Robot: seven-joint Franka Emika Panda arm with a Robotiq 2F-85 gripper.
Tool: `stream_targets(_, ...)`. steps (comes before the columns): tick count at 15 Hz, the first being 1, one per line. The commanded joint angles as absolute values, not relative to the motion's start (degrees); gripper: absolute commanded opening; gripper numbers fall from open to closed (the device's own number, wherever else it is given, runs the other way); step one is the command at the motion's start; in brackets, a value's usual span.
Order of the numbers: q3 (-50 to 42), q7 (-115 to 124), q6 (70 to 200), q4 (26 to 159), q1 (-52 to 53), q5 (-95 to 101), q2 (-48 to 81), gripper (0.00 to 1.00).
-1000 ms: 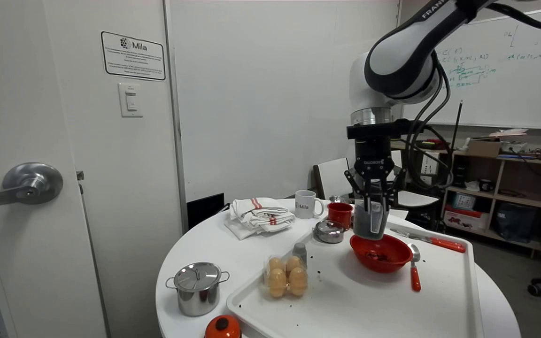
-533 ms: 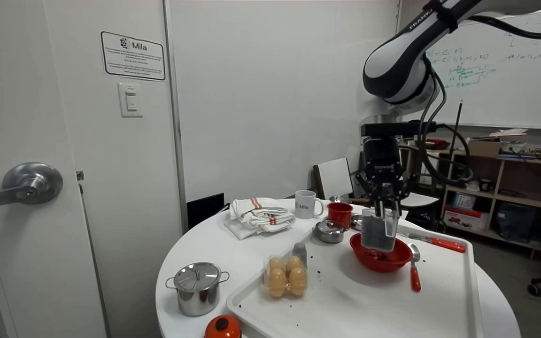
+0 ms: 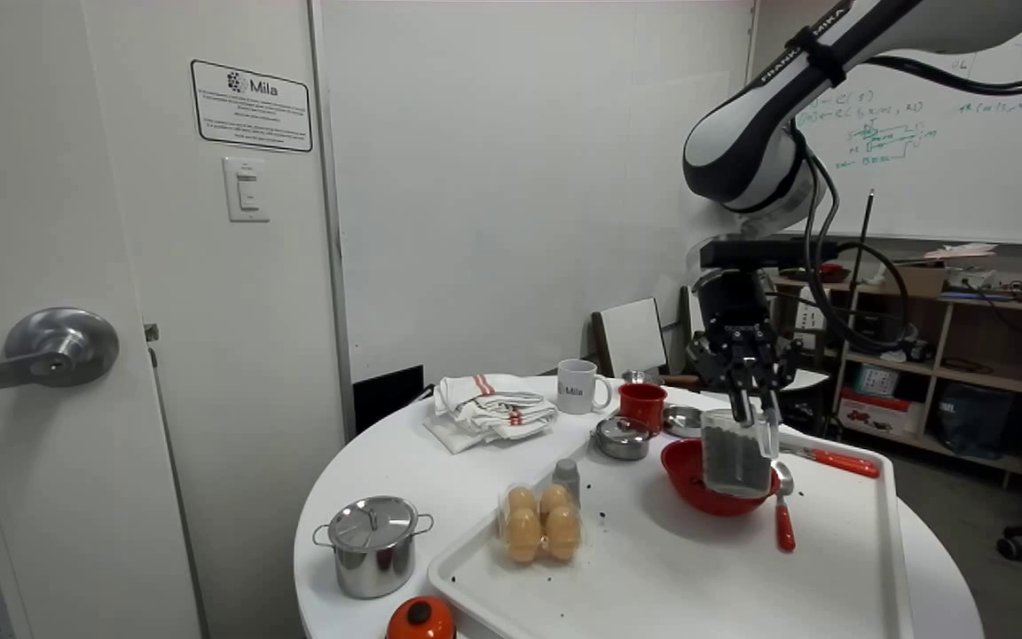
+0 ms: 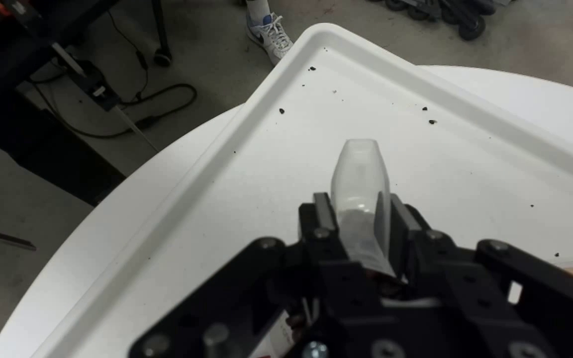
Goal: Pick up the jug and pour some of its contents in the red bowl
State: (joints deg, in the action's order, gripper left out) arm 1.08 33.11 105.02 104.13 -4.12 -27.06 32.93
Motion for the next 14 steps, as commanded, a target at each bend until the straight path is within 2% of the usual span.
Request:
stream_targets(1,-0.4,32.55,104.5,103.79,-2.83,-27.77,33.09,0.12)
stream_targets(10,-2.15,38.1,96.87,94.25,-6.37,-34.25,37.64,0.12)
stream_targets(14,-2.94,39.98,89.39,87.6,-9.29,-38.12,41.16,0.12)
